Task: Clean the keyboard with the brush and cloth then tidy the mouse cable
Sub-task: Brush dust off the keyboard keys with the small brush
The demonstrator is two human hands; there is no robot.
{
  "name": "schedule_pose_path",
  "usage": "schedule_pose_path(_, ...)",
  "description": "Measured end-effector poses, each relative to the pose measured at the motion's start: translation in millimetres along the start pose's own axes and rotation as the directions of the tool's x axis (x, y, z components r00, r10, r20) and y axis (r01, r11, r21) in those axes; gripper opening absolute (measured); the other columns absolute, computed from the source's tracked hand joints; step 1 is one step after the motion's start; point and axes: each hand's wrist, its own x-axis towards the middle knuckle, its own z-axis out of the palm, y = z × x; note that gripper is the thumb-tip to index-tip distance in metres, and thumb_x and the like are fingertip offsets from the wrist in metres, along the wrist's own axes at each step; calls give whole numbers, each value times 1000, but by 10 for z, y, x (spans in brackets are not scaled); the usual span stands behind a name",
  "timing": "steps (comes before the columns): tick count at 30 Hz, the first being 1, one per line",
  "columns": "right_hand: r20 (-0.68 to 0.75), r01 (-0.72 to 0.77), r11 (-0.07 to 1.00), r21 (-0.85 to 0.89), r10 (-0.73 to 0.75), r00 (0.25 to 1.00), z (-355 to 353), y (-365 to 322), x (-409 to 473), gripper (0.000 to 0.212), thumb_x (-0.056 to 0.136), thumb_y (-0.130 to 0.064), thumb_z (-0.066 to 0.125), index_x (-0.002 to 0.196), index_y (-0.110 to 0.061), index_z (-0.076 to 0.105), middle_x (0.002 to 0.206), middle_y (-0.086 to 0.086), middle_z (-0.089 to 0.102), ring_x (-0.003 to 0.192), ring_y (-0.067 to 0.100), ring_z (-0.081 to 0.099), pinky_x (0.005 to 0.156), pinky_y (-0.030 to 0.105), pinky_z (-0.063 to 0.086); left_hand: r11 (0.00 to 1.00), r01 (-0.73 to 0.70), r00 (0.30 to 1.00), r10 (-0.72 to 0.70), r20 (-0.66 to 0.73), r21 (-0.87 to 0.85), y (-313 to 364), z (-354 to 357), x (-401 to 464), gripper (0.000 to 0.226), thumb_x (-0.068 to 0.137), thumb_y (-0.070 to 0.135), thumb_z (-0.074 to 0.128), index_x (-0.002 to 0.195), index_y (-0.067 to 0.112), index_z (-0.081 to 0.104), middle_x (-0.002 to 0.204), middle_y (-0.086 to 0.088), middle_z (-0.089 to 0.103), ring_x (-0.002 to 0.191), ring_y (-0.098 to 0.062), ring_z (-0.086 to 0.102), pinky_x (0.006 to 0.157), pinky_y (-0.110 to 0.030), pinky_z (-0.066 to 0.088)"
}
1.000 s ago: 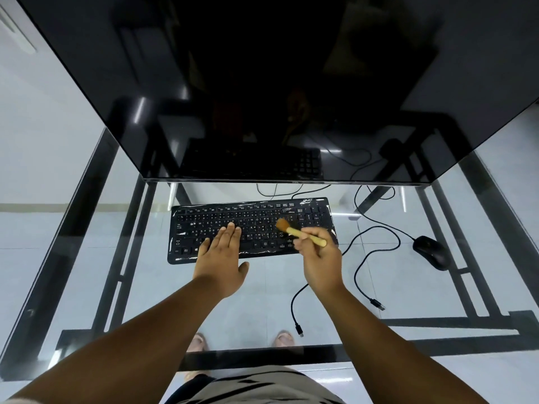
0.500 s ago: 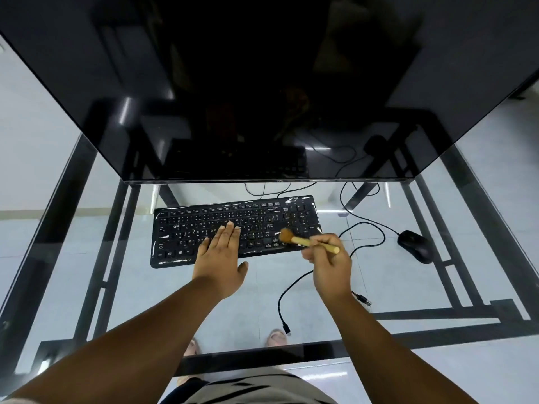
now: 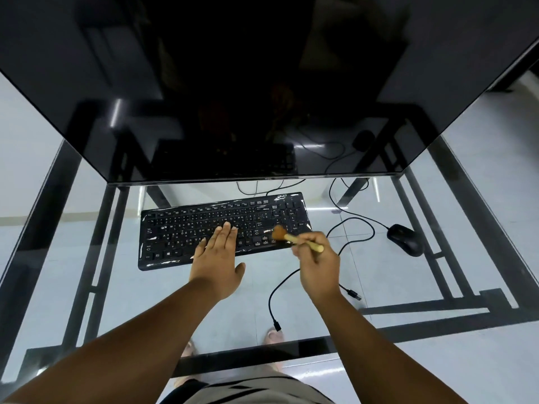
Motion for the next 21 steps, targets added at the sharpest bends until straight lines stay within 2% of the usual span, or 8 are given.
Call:
schedule_pose_path(2,-148,-19,989,143,40,988,-30,-33,77,18,91,-4,57,89,-21,63,81,2,73,79,21,72,75,36,56,1000,0,1000,0,-1,0,-3,-1,-3,78,95,47,41,155,18,0,163,1,-7,149,-16,-4,121,-40,6)
schedule_pose_path(5,-104,-31,984,177,50,993,-42,-62,217,10,94,-12,59,94,-21,63,87,4,74,87,17,72,84,35,56,1000,8,1000,-8,5,18,-2,-14,2,78,96,48,39,154,18,-2,163,1,-8,149,-16,-5,120,-39,5)
schedule_pose_path(8,66,-35,999,33,33,997,5,-50,286,10,92,-15,61,95,-24,64,83,2,74,79,19,69,73,26,54,1000,13,1000,-13,5,9,28,-26,8,78,96,48,39,154,18,-2,162,2,-9,149,-16,-6,121,-40,5)
schedule_pose_path(9,66,-25,999,-28,27,997,21,-39,295,9,92,-16,61,96,-23,64,81,2,73,73,19,66,67,23,51,1000,11,1000,-11,5,2,39,-26,12,78,96,48,39,155,18,-2,162,2,-8,149,-16,-6,121,-40,5)
schedule_pose_path(13,-143,-9,1000,-17,7,990,1,-15,314,10,93,-16,59,94,-25,61,76,1,69,66,15,59,61,16,46,1000,5,1000,-5,9,1,54,-13,18,79,96,48,40,155,18,-3,162,2,-9,149,-16,-6,121,-41,5)
schedule_pose_path(16,-48,-11,1000,20,12,999,-37,26,298,13,92,-13,60,92,-26,62,80,3,71,69,16,61,65,20,48,1000,10,1000,-10,17,7,44,-16,18,79,96,47,40,155,18,-3,162,2,-9,149,-16,-6,121,-40,5)
schedule_pose_path(19,-152,-22,999,42,28,988,-124,53,282,13,92,-12,60,92,-25,63,81,1,72,77,21,68,67,18,51,1000,17,1000,-17,24,10,45,-12,9,78,96,47,40,155,18,-4,162,2,-10,149,-16,-8,121,-40,3)
schedule_pose_path(21,-134,-37,991,132,55,990,-165,64,262,16,91,-8,59,91,-23,64,80,3,73,80,20,70,75,27,54,1000,19,1000,-19,20,9,46,-5,3,78,96,47,40,155,18,-3,162,2,-10,149,-16,-7,120,-40,4)
